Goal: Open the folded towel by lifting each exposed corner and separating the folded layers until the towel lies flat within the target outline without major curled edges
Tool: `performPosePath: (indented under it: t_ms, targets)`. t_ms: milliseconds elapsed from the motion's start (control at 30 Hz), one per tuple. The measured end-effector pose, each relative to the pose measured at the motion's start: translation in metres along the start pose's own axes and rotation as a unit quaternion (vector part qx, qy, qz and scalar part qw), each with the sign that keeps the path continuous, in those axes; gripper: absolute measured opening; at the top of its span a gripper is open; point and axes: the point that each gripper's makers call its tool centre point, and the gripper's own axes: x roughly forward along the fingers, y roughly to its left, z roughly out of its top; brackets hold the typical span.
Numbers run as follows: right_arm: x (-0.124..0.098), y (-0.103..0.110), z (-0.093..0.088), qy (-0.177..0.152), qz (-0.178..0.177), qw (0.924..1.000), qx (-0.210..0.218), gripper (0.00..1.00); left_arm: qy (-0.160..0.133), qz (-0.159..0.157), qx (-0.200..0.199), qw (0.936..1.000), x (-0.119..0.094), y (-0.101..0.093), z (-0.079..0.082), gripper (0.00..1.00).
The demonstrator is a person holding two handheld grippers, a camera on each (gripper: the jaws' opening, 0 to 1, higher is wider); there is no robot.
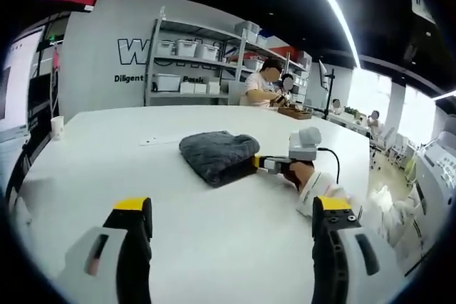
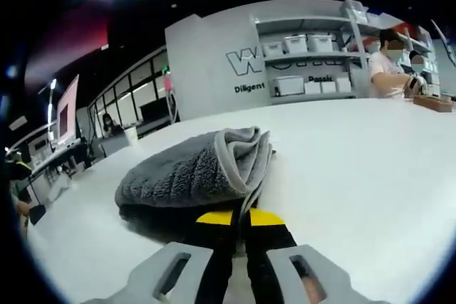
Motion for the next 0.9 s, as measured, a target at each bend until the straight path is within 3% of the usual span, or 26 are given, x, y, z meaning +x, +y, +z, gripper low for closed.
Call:
performPosePath:
  t_ms: [600,700,900]
  targets:
    - [-0.007,-0.02,0.002,-0.003,-0.02,0.9998,0.007,0.0,0.007,-0.004,0.001,1.0,0.0,-0.001,-0.002,0.92]
    - [-0.008,-0.023,0.004,0.0,-0.031,0.9994,-0.016,0.0,0.007,-0.003,0.0,1.0,-0.001,-0.001,-0.002,0.91]
    - [-0.01,-0.025,0.004,-0.001,-0.032,0.9994,-0.016,0.0,0.006,0.0,-0.003,1.0,-0.002,0.0,-0.002,0.91]
